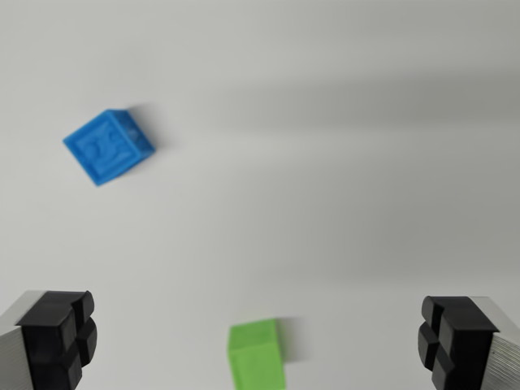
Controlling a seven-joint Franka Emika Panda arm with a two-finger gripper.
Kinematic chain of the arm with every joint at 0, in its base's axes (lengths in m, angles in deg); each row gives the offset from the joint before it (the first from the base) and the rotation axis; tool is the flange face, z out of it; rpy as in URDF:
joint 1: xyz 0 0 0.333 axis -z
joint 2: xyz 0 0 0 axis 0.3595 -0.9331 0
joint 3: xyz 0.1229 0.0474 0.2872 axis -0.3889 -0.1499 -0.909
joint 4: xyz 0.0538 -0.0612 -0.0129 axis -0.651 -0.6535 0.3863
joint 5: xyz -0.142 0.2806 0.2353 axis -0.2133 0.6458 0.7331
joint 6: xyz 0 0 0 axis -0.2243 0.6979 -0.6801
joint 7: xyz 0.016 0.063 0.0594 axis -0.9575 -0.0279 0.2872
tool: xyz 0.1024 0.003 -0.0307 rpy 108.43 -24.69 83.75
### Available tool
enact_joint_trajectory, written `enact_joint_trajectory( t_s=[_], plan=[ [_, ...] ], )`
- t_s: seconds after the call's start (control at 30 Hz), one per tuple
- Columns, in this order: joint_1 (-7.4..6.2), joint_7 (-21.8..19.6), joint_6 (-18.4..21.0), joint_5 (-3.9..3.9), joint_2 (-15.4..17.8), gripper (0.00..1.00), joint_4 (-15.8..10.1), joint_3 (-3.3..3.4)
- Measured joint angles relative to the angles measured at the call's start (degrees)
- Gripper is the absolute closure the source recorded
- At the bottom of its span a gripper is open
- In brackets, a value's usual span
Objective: Stack cube
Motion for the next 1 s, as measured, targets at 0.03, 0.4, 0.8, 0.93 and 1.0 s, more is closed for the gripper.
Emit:
enact_joint_trajectory(
  t_s=[0.03, 0.4, 0.8, 0.93, 1.0],
  plan=[
    [0.0, 0.1, -0.3, 0.01, 0.1, 0.0, -0.4, 0.0],
    [0.0, 1.3, -2.9, 0.07, 1.6, 0.0, -5.0, 0.0],
    [0.0, 2.9, -6.4, 0.16, 3.2, 0.0, -10.8, 0.0],
    [0.0, 3.6, -7.9, 0.2, 3.7, 0.0, -13.1, 0.0],
    [0.0, 3.9, -8.4, 0.22, 4.0, 0.0, -14.0, 0.0]
  ],
)
